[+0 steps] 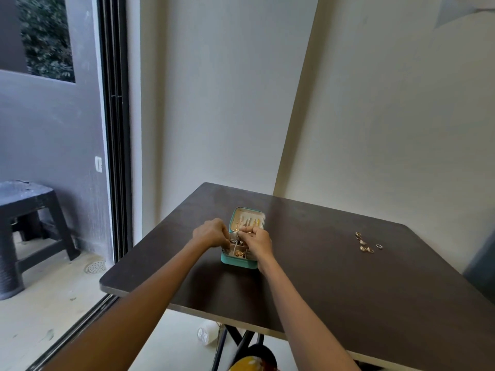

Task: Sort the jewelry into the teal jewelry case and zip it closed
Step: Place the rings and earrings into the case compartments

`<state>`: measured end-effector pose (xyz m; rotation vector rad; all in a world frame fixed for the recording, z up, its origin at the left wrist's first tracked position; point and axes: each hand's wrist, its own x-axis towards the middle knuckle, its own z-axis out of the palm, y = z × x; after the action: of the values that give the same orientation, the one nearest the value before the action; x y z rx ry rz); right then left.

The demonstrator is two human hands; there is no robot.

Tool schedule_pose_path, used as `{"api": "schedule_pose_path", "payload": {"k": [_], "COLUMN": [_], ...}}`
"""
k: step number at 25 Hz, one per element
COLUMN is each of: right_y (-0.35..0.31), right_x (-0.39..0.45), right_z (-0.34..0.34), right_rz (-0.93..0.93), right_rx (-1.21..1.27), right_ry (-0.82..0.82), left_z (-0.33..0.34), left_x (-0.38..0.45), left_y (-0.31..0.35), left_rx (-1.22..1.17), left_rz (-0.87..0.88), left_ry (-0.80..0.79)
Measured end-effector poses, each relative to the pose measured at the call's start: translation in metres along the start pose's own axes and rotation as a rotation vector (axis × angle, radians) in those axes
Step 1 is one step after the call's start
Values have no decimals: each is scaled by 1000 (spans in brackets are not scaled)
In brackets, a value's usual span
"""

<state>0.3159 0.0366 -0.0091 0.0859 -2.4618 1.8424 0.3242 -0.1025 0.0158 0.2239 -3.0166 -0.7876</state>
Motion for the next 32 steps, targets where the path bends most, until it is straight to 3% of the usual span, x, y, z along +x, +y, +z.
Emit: {"api": "schedule_pose_path", "payload": {"k": [7, 18, 23, 32], "right_y": [-1, -13, -11, -6], "right_x": [5, 17, 15, 5], "right_z": [-2, 0, 1, -6], "right_rz": [25, -22, -88, -90], "right_rx": [-70, -400, -515, -462], "right_ry": [-81, -228, -218, -318], "left_z": [3, -2, -6, -9], "left_x": [3, 4, 2, -2], "left_y": [-3, 3, -4, 1], "left_rx": [-11, -68, -17, -100], "left_rz": [-56, -66, -45, 55], "left_ry": [31, 139, -19, -265]}}
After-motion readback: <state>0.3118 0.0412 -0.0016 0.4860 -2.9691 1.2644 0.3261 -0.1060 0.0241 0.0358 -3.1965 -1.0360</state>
